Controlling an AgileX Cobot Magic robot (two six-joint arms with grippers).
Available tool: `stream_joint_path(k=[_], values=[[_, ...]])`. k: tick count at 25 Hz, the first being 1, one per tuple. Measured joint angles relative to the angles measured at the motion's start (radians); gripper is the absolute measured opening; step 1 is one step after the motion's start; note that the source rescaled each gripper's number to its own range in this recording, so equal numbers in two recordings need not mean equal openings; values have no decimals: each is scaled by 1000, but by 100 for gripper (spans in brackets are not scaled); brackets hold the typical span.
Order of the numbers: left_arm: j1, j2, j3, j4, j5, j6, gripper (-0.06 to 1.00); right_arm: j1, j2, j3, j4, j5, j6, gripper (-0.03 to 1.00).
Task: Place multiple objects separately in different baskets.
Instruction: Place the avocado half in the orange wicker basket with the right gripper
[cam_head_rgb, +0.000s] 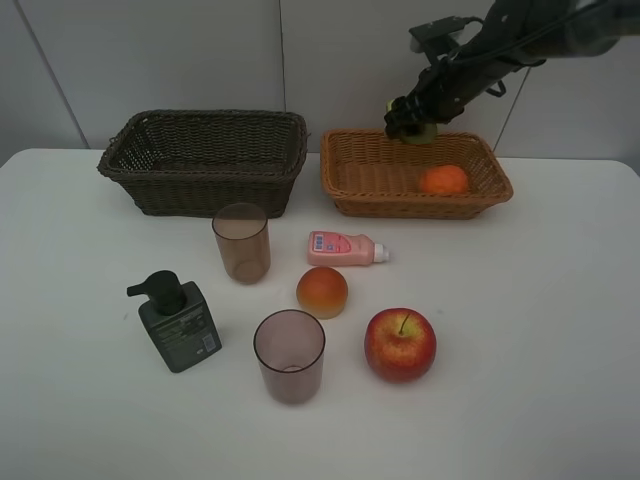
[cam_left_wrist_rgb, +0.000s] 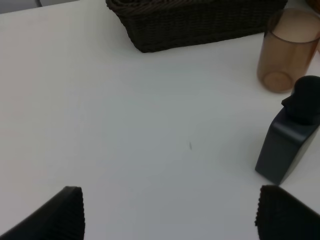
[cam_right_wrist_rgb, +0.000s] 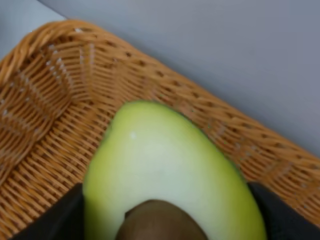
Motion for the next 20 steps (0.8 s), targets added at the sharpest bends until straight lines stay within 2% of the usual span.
stream_joint_path(k=[8, 18, 19, 20], values=[[0, 0, 0, 0, 0, 0, 93, 0, 49, 0, 38, -4, 0, 0], [0, 0, 0, 0, 0, 0, 93, 0, 54, 0, 40, -10, 0, 0], [0, 0, 0, 0, 0, 0, 93, 0, 54, 0, 40, -10, 0, 2], [0, 0, 0, 0, 0, 0, 93, 0, 54, 0, 40, -10, 0, 11]])
